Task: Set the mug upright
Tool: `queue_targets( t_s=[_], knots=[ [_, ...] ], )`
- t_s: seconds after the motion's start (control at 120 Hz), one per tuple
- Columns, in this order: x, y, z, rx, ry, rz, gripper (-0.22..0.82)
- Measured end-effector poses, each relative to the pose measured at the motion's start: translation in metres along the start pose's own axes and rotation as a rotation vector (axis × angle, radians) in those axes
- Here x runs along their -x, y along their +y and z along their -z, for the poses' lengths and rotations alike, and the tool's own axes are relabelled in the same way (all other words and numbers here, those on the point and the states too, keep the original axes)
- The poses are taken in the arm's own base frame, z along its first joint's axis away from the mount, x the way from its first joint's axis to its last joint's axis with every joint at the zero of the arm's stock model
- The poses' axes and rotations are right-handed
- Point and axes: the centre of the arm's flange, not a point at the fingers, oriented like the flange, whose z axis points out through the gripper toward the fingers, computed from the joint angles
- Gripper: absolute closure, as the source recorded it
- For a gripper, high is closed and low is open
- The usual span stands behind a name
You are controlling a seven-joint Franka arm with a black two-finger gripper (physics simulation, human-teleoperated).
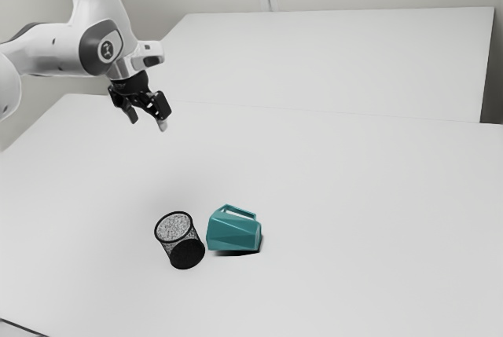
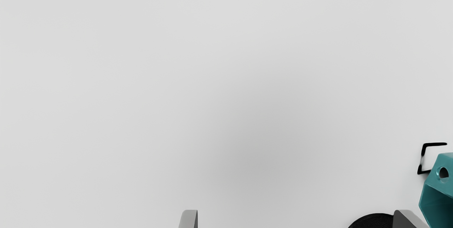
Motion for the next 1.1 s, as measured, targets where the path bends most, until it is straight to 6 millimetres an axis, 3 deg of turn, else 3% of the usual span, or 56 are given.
queue_targets(
  t_s=[0.15, 0.292, 0.475, 0.675, 1.1],
  knots=[
    [-0.002, 0.002, -0.006, 0.046, 0.011, 0.015, 0.00],
    [0.014, -0.003, -0.055, 0.276, -0.042, 0.114, 0.00],
    [0.034, 0.027, -0.107, 0.478, -0.132, 0.142, 0.00],
    [0.053, 0.049, -0.142, 0.596, -0.191, 0.150, 0.00],
    [0.065, 0.082, -0.168, 0.710, -0.217, 0.143, 0.00]
  ],
)
